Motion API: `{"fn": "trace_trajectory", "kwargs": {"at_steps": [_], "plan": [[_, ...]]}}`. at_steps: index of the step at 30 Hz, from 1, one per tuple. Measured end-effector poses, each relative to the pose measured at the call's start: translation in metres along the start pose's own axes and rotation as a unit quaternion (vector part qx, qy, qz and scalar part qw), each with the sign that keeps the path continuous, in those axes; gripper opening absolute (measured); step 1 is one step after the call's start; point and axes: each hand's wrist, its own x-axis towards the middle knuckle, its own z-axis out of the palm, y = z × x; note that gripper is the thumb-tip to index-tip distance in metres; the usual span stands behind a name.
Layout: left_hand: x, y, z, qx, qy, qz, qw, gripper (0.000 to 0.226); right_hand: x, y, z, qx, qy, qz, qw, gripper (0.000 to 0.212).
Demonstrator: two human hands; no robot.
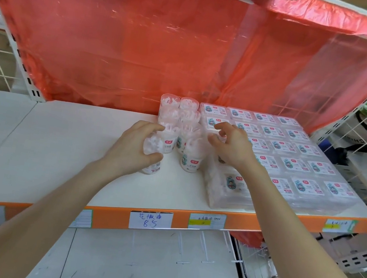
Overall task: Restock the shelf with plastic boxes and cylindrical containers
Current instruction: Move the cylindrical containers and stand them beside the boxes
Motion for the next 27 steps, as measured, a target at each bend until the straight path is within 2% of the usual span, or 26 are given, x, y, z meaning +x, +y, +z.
{"fn": "trace_trajectory", "kwargs": {"at_steps": [8, 16, 22, 27], "plan": [[0.008, 0.002, 0.022, -0.034, -0.008, -0.018, 0.999, 0.056, 0.0, 0.003, 0.003, 0.008, -0.011, -0.024, 1.0, 0.041], [-0.008, -0.005, 0.024, -0.135, 0.084, -0.057, 0.986, 0.033, 0.004, 0.005, 0.002, 0.01, -0.021, -0.047, 0.999, 0.039], [-0.011, -0.001, 0.036, -0.071, 0.059, -0.052, 0.994, 0.067, 0.003, 0.01, 0.006, 0.001, -0.03, -0.053, 0.998, 0.04], [-0.003, 0.006, 0.045, 0.039, 0.069, -0.032, 0.996, 0.059, 0.001, 0.016, 0.009, -0.013, -0.036, -0.061, 0.997, 0.04]]}}
